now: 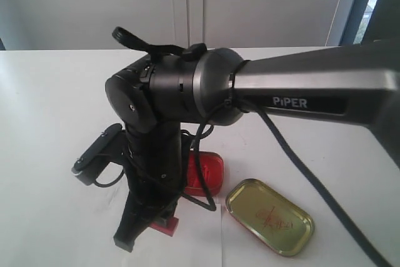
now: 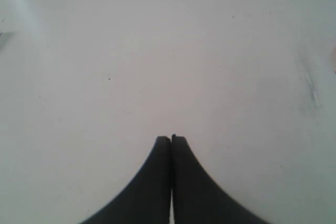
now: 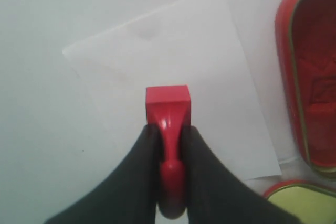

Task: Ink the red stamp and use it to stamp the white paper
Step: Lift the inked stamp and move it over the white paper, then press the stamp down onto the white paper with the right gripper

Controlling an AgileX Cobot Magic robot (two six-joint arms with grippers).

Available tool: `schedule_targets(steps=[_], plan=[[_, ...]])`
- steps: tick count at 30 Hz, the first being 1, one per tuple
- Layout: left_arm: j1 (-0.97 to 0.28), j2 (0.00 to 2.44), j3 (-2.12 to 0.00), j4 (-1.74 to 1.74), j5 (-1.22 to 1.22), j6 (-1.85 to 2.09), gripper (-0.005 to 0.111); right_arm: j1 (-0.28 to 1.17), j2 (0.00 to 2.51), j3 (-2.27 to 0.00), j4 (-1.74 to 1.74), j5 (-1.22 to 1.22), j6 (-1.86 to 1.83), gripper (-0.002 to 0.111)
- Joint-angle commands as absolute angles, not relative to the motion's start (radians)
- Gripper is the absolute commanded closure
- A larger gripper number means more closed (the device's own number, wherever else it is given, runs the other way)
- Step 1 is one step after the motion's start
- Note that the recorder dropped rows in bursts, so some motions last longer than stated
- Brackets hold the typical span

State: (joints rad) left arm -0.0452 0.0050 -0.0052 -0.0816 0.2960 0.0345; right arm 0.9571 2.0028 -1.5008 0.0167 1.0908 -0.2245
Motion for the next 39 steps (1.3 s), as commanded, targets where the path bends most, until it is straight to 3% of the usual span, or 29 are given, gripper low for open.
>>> schedule_targets(steps=[1, 39], plan=[[-0.043, 0.000, 0.000, -0.085, 0.291, 0.033, 0.107, 0.959, 2.001, -1.447, 0.000, 1.047, -0.281, 0.108], [-0.043, 0.000, 0.000, -0.085, 0.291, 0.033, 0.107, 0.957, 2.118, -1.405, 0.013, 0.965, -0.357, 0.108]])
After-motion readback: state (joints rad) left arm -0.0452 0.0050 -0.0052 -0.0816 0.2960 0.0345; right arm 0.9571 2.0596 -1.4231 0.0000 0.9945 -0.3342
